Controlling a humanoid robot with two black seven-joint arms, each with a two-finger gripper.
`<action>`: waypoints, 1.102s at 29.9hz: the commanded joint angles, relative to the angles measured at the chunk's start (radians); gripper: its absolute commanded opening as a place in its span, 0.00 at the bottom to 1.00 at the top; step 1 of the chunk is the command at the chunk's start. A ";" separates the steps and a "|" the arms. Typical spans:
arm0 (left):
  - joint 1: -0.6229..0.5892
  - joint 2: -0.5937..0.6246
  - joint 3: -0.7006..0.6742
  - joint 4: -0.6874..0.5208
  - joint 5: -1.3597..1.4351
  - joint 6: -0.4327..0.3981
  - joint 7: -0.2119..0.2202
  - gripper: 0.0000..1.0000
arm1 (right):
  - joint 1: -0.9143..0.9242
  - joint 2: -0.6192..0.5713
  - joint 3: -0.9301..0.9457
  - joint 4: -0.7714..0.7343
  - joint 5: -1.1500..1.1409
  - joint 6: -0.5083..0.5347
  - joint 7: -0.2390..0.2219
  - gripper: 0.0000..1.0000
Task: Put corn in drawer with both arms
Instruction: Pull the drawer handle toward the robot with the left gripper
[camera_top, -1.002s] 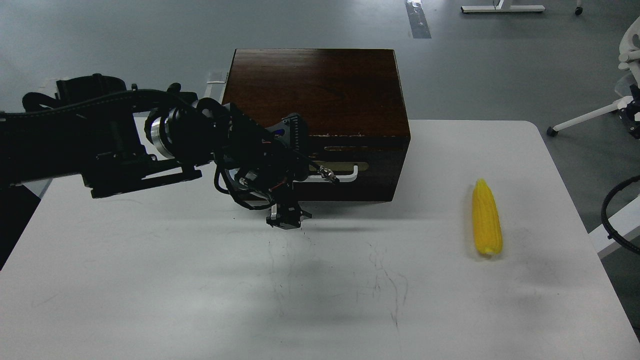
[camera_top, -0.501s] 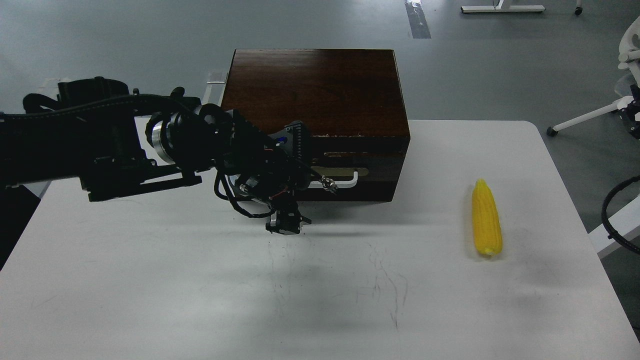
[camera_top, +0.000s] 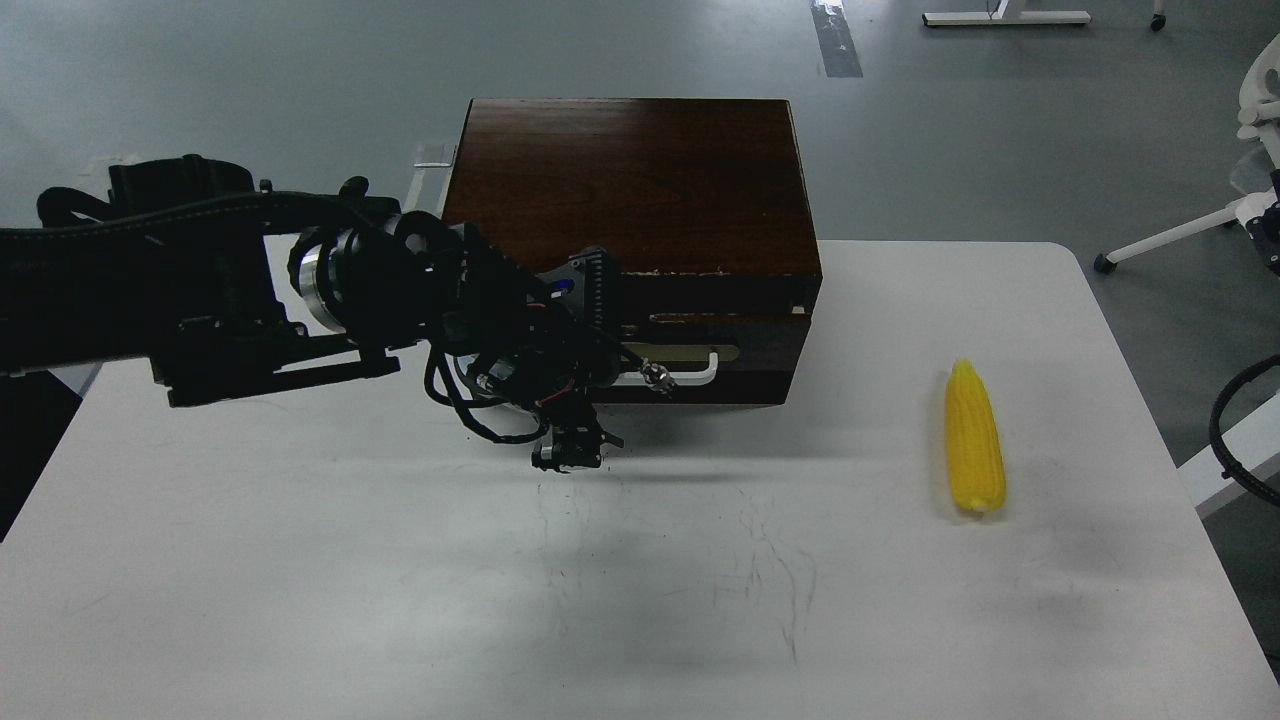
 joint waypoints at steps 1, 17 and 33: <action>-0.001 -0.003 0.001 -0.007 -0.002 0.001 0.000 0.70 | 0.000 0.000 0.003 0.000 0.000 0.000 0.000 1.00; -0.001 0.009 0.000 -0.060 -0.006 -0.002 0.000 0.70 | 0.000 -0.003 0.003 -0.001 0.000 0.000 0.000 1.00; -0.008 0.005 -0.008 -0.066 -0.011 -0.002 0.000 0.70 | 0.000 -0.003 0.003 -0.001 0.000 0.000 0.000 1.00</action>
